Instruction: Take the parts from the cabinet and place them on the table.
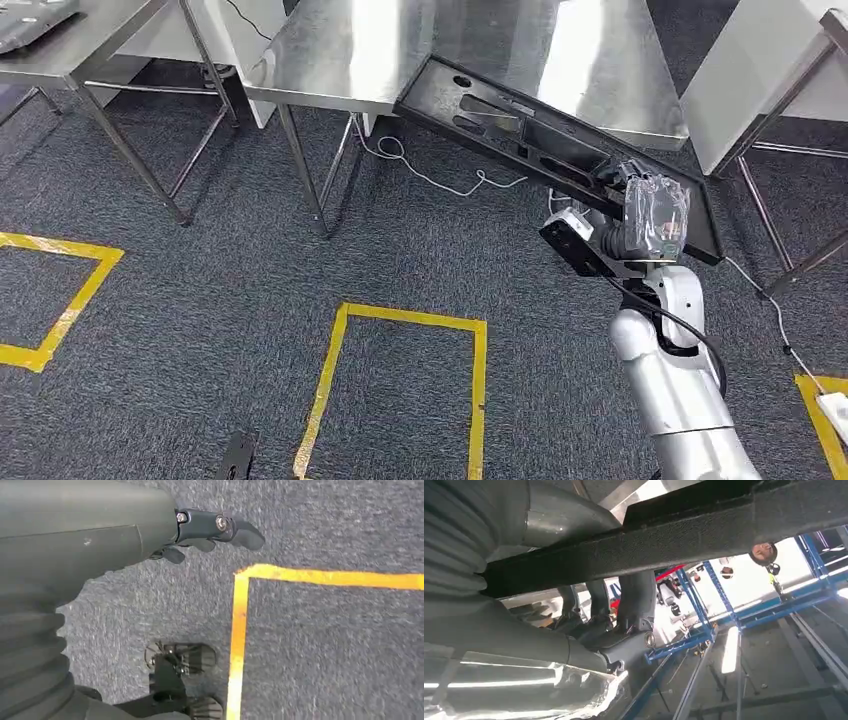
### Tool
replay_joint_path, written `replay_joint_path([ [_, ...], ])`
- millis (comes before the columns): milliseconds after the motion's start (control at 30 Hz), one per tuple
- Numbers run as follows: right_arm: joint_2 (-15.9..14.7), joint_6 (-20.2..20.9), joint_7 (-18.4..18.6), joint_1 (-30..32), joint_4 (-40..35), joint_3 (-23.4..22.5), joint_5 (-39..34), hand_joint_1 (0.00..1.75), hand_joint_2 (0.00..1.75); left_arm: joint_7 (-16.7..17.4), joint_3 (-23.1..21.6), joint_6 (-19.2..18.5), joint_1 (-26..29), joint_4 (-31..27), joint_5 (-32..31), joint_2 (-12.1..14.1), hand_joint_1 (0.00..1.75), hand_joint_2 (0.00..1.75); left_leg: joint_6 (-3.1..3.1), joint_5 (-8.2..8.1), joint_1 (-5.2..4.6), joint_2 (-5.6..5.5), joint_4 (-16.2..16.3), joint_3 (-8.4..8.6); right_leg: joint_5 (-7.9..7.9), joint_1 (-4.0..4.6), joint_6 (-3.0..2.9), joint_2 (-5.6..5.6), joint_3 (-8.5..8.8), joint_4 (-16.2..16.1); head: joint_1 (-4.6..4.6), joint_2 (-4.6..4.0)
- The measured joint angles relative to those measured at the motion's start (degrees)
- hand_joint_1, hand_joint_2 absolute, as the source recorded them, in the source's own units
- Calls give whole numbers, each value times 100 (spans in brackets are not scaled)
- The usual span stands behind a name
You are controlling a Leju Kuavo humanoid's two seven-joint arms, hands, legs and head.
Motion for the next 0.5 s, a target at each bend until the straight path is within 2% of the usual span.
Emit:
replay_joint_path([
  [67,11,0,0,-4,0,0,31,175,175,-24,11,-20,0,-2,24,0,0,175,21,4,-1,2,-11,-9,14,1,22,5,-2,-25,0,0],
  [100,11,0,0,-9,-2,0,37,175,175,-26,15,-39,-1,-2,35,-4,0,175,64,42,26,13,-83,31,9,59,35,7,-18,-17,6,0],
  [133,9,0,2,-9,0,-2,37,175,175,-33,20,-48,-1,-2,35,-9,0,175,88,80,63,38,-137,65,-48,10,18,-30,-96,96,0,-2],
  [167,15,0,2,-20,0,2,44,175,175,-35,26,-52,-9,-2,37,-7,0,175,125,97,75,42,-146,60,-228,34,-38,-39,-235,387,13,0],
  [200,11,0,2,-26,0,2,46,175,175,-35,35,-50,-13,-2,37,-7,0,175,133,101,76,49,-146,45,-436,20,-79,-40,-449,855,26,0],
  [233,9,0,2,-21,2,2,50,175,175,-35,46,-52,-9,-2,35,-7,0,175,132,102,77,55,-145,35,-635,4,-96,-41,-692,1374,26,0],
  [267,11,2,2,-8,15,7,52,175,175,-33,50,-52,-7,-2,35,-7,0,175,130,100,77,59,-144,24,-763,3,-79,-40,-885,1789,24,-2],
  [300,9,2,2,3,24,7,55,175,175,-33,50,-55,-6,-2,35,-9,0,175,126,101,78,59,-143,19,-781,2,-39,-41,-941,1921,28,-2],
  [333,7,2,15,15,33,7,55,175,175,-33,52,-57,-6,-2,33,-11,0,175,115,99,83,59,-139,19,-715,-13,9,-43,-849,1773,20,-2],
  [400,9,2,17,14,31,7,61,175,175,-33,53,-57,-7,-2,29,-15,0,175,43,82,121,58,-124,28,-381,-66,147,-85,-282,778,20,0],
  [433,9,2,17,10,31,7,63,175,175,-33,55,-57,-8,-2,26,-15,0,175,-25,58,120,57,-89,26,-252,-105,205,-155,47,189,31,-2],
  [467,15,2,17,6,37,9,63,175,175,-31,57,-55,-7,-4,26,18,0,175,-87,32,83,60,-75,-1,-319,-49,155,-146,106,184,42,0],
  [500,20,2,17,14,33,13,68,175,175,-33,57,-50,-7,-4,26,6,0,175,-120,13,83,65,-45,3,-301,-35,43,-80,90,140,27,0],
])
